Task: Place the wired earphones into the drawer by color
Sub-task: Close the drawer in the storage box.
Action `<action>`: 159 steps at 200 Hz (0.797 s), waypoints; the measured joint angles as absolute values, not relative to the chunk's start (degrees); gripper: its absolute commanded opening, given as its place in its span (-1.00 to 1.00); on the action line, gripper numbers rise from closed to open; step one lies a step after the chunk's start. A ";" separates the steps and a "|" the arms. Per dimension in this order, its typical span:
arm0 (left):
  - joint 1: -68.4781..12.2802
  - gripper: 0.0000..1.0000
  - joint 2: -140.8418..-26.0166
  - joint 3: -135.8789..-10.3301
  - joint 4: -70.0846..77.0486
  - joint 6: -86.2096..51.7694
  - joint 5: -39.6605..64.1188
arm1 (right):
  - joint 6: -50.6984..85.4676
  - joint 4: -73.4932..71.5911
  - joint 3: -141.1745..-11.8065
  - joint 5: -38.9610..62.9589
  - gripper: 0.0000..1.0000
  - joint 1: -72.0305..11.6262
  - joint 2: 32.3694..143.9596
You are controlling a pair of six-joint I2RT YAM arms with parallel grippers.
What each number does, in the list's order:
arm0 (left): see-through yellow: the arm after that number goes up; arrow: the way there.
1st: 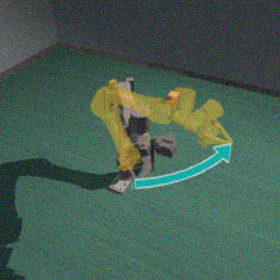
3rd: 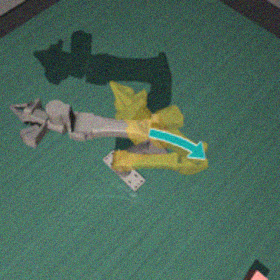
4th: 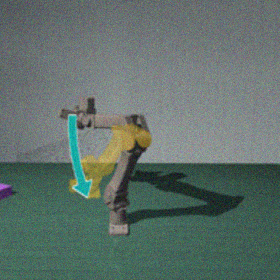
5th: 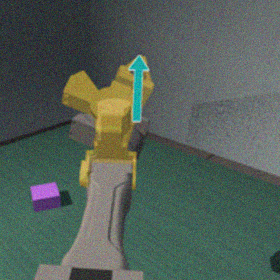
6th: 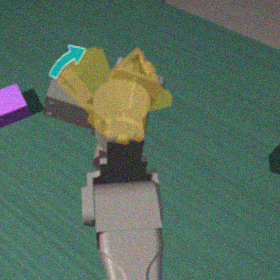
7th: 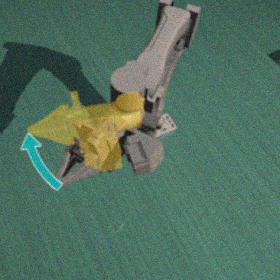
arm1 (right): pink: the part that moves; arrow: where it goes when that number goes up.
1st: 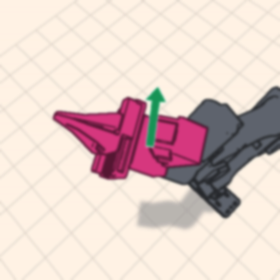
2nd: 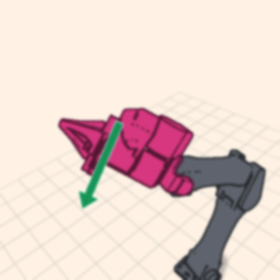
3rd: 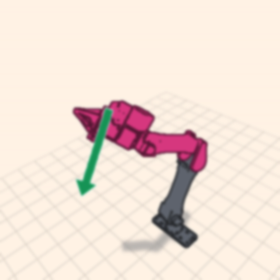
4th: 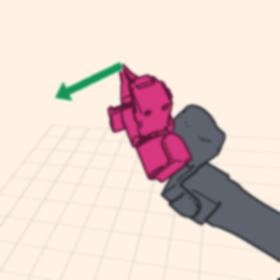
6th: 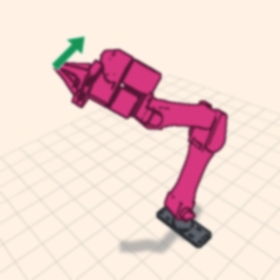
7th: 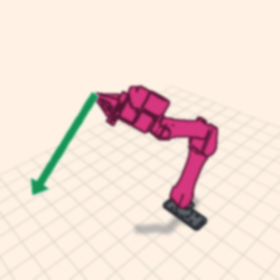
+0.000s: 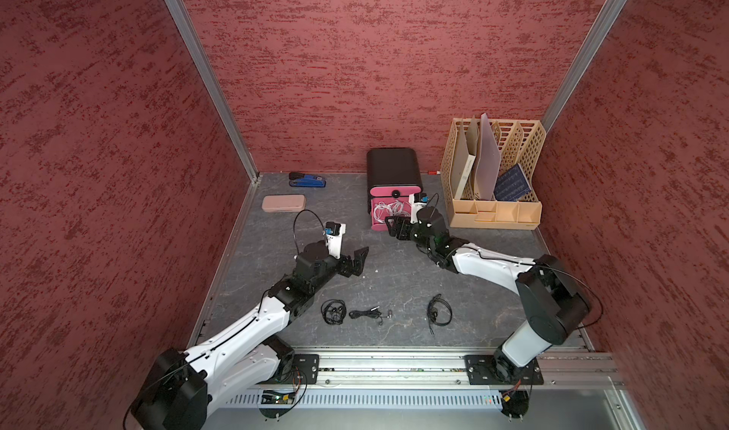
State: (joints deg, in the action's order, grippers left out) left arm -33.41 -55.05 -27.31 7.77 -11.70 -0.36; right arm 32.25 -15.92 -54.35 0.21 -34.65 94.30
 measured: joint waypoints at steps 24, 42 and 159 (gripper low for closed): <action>-33.41 0.99 -55.02 -27.31 7.77 -11.73 -0.38 | 32.77 -13.58 -54.35 0.21 0.58 -34.65 94.50; -33.41 0.99 -54.98 -27.31 7.77 -11.73 -0.40 | 33.10 -12.84 -54.35 0.21 0.59 -34.65 95.09; -33.41 0.99 -54.94 -27.31 7.77 -11.70 -0.51 | 33.63 -11.46 -58.04 -0.91 0.59 -34.65 101.38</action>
State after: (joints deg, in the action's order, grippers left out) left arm -33.41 -54.94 -27.31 7.77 -11.70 -0.51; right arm 33.63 -11.46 -58.04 -0.91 -34.65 101.38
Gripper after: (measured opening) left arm 0.996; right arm 0.793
